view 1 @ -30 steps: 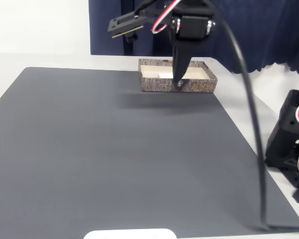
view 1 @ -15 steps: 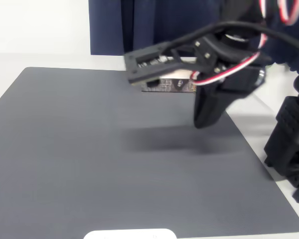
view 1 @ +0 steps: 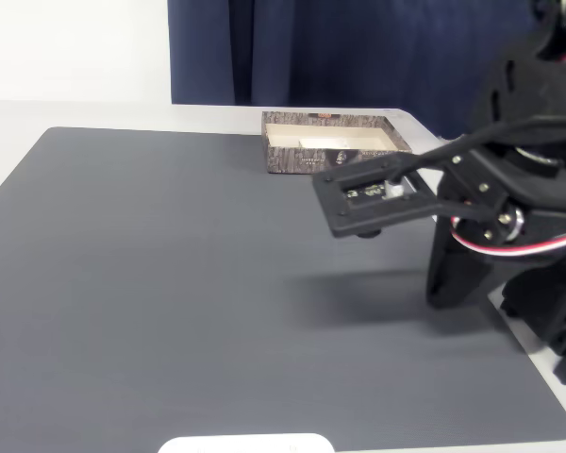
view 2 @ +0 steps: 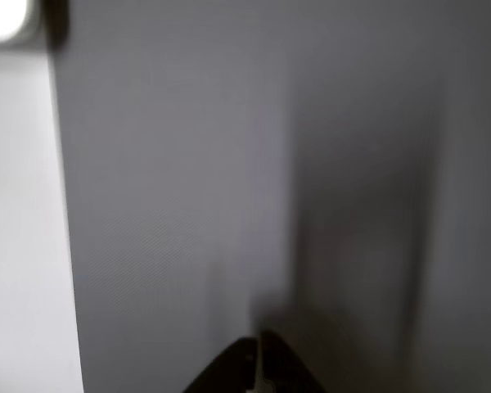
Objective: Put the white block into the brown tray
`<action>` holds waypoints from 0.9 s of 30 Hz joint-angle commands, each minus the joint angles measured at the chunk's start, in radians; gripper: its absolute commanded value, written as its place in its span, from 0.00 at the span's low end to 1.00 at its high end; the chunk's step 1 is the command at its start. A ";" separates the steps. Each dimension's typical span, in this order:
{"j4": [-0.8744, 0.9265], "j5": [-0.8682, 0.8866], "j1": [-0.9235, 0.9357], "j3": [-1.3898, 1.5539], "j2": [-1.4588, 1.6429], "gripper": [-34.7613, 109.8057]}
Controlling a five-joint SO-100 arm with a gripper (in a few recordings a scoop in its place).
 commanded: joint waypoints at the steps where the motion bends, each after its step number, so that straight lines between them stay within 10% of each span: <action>1: -0.006 0.023 -0.011 0.038 0.101 0.24; 27: -0.014 0.034 -0.023 0.360 0.460 0.24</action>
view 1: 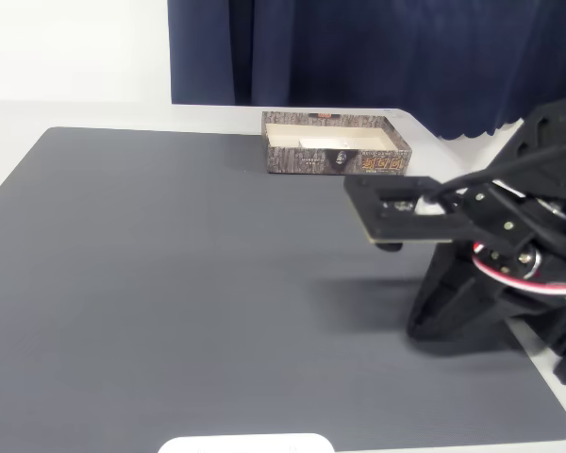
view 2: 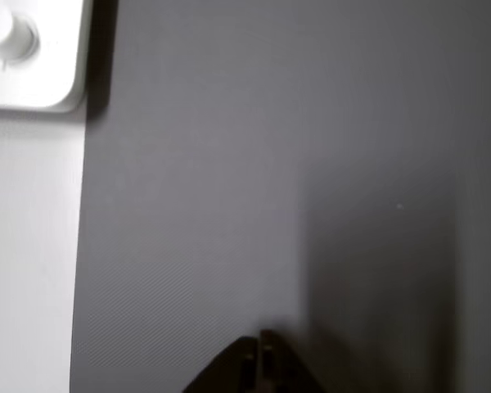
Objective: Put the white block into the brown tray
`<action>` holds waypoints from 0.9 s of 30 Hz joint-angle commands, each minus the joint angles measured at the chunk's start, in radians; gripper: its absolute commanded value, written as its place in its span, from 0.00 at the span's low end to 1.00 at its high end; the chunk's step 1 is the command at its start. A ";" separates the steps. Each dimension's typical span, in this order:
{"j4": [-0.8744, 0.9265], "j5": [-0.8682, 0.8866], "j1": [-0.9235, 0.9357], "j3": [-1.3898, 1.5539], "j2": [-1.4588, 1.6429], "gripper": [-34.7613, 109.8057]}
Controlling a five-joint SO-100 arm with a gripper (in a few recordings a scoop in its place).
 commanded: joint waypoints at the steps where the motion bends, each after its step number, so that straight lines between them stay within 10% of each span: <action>1: 0.000 -0.012 0.005 0.026 0.002 0.24; 27: 0.066 0.048 0.008 0.026 0.002 0.24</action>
